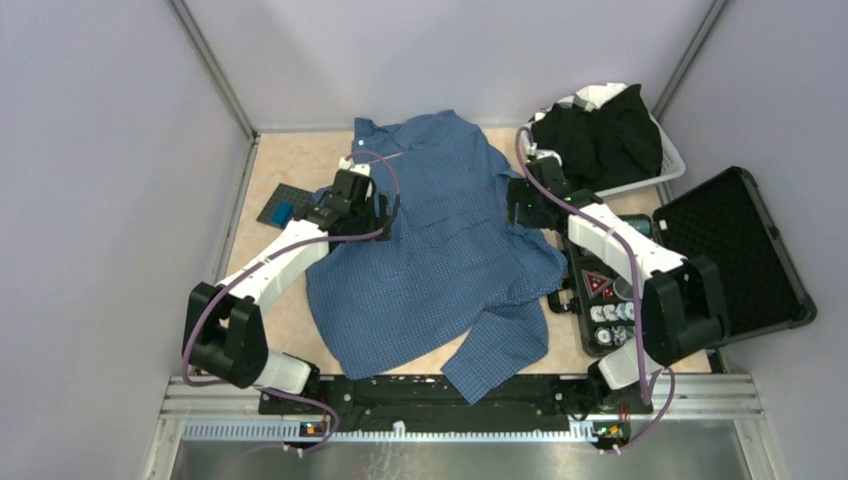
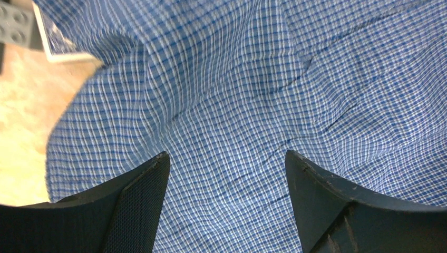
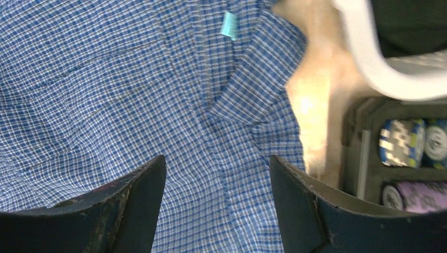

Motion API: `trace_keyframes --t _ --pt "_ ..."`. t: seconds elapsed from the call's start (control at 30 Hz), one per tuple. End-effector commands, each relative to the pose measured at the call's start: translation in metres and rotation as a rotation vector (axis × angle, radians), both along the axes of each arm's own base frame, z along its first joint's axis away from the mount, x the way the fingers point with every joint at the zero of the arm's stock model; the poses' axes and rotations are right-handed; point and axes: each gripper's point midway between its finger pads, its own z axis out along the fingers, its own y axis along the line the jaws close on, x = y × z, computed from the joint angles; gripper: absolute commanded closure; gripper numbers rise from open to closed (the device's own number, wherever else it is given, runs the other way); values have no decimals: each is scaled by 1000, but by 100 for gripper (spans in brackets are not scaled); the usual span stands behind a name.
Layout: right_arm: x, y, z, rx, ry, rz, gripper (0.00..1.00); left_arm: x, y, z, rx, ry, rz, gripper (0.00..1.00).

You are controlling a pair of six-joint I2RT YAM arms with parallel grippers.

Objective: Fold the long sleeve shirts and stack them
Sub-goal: Flatten out the shirt at the center of the board.

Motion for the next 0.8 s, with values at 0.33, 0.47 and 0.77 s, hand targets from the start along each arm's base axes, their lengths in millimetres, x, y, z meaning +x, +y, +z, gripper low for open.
trace_keyframes --t 0.33,0.47,0.77 --pt "-4 98 -27 -6 25 232 41 72 114 31 44 -157 413 23" --pt "-9 100 -38 -5 42 245 44 113 137 17 58 -143 476 29" --pt "-24 92 -57 -9 76 249 47 164 158 -33 67 -75 501 39"
